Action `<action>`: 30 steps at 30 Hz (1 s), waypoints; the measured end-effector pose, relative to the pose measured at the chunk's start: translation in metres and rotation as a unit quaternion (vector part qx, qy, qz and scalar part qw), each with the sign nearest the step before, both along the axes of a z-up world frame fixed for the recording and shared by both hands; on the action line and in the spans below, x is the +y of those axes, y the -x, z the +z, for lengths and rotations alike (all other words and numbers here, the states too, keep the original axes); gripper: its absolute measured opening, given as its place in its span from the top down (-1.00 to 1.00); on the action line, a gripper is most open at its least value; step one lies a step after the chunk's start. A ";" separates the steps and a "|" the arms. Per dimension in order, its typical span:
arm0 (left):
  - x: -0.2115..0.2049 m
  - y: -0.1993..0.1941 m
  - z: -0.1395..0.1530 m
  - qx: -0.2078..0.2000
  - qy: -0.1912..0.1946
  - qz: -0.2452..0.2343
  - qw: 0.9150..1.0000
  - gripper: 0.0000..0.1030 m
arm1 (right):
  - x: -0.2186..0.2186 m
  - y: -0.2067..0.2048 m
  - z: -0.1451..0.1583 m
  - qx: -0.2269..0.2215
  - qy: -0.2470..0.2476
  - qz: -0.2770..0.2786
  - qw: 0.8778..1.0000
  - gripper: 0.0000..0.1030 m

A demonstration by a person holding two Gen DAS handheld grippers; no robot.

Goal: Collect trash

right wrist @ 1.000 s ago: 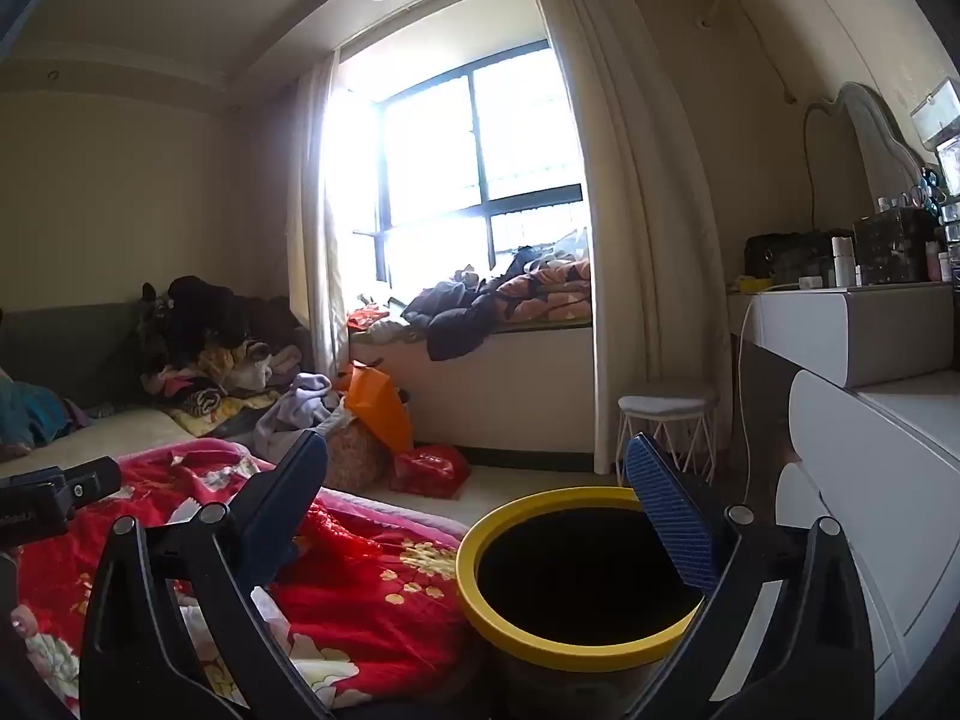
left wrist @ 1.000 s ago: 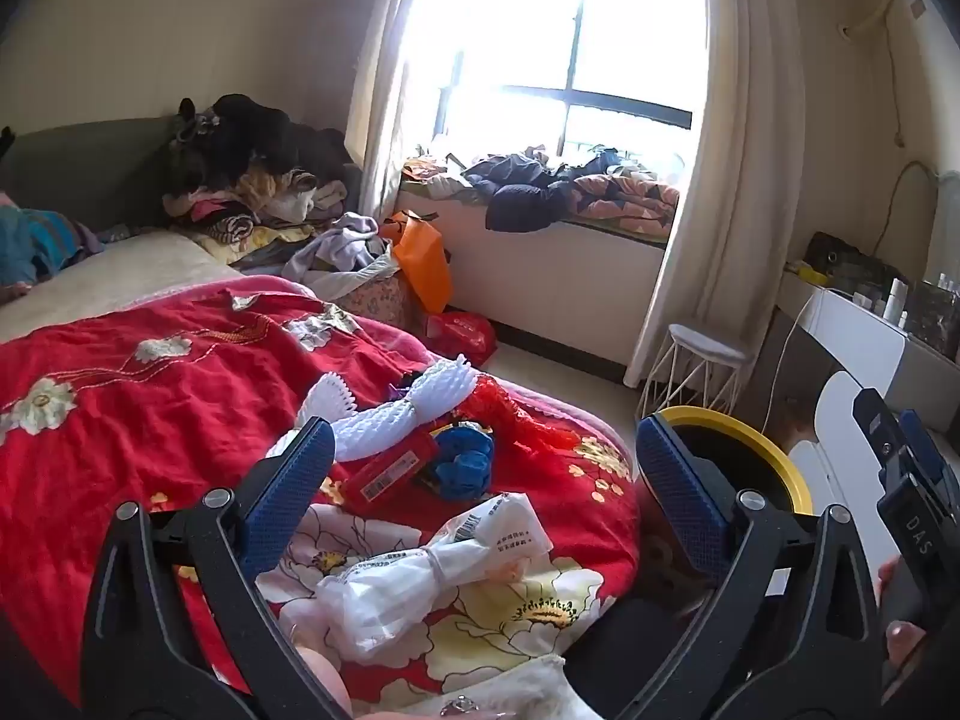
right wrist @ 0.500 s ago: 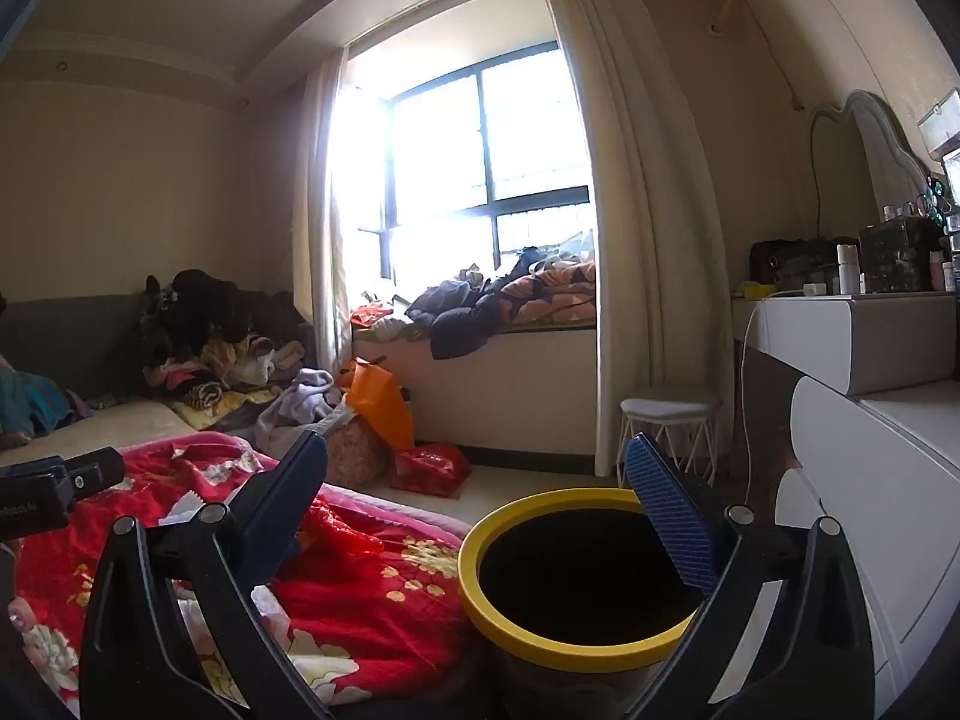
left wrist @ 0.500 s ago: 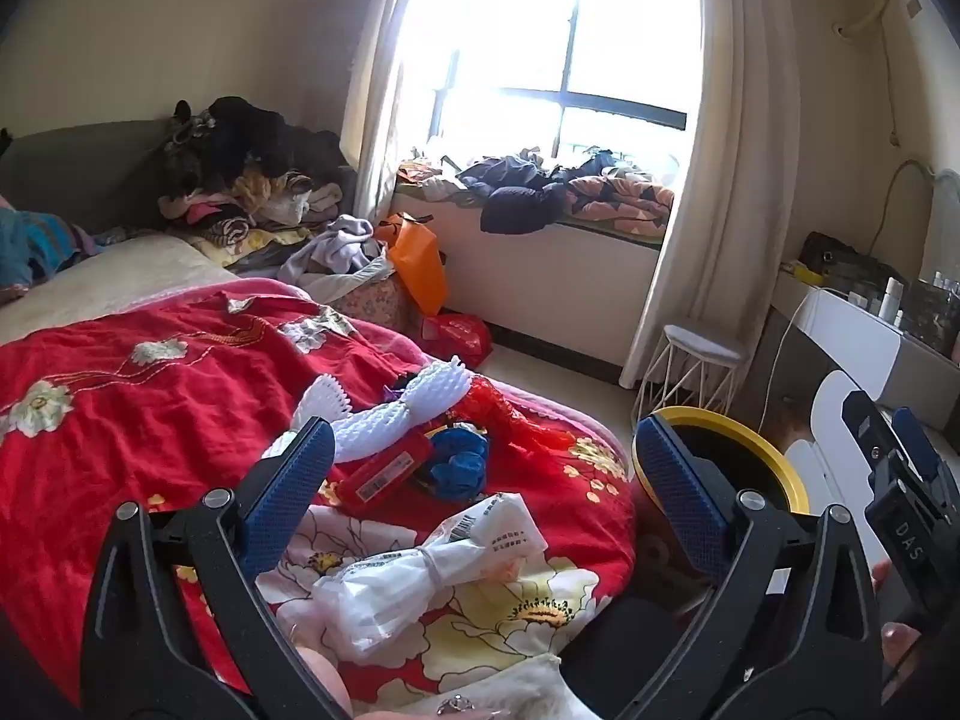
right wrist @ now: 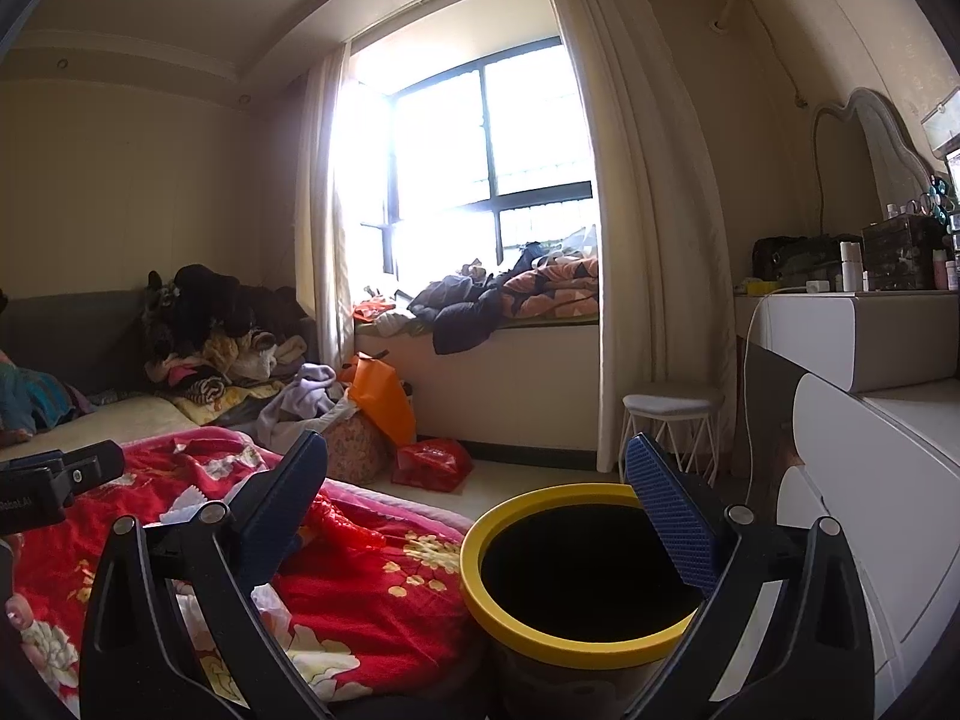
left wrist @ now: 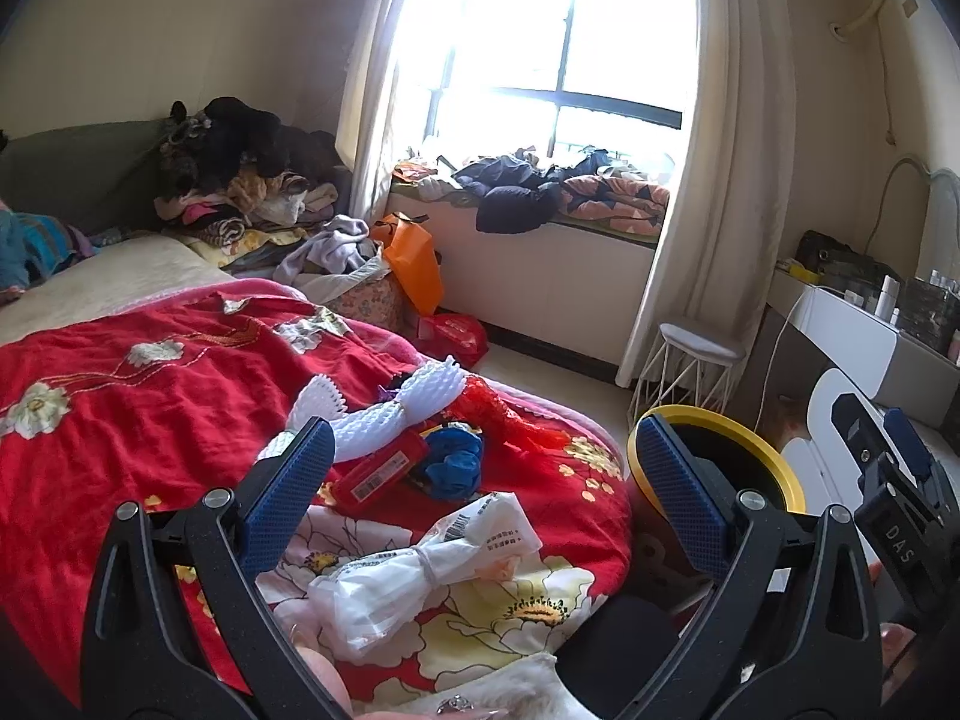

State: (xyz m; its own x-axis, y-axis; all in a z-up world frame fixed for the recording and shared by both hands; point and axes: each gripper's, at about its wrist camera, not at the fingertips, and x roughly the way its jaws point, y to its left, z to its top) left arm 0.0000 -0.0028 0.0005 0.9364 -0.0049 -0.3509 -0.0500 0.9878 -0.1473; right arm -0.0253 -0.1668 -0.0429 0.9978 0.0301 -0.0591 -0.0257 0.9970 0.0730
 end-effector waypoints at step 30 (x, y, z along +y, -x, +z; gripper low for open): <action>-0.008 0.003 0.004 -0.001 0.000 -0.002 1.000 -0.81 | 0.002 -0.002 -0.003 0.004 -0.003 0.001 1.000 -0.88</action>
State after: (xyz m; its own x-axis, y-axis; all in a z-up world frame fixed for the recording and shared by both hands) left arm -0.0025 -0.0108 0.0046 0.9369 -0.0084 -0.3495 -0.0462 0.9880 -0.1476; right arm -0.0231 -0.1645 -0.0458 0.9973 0.0318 -0.0668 -0.0264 0.9964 0.0800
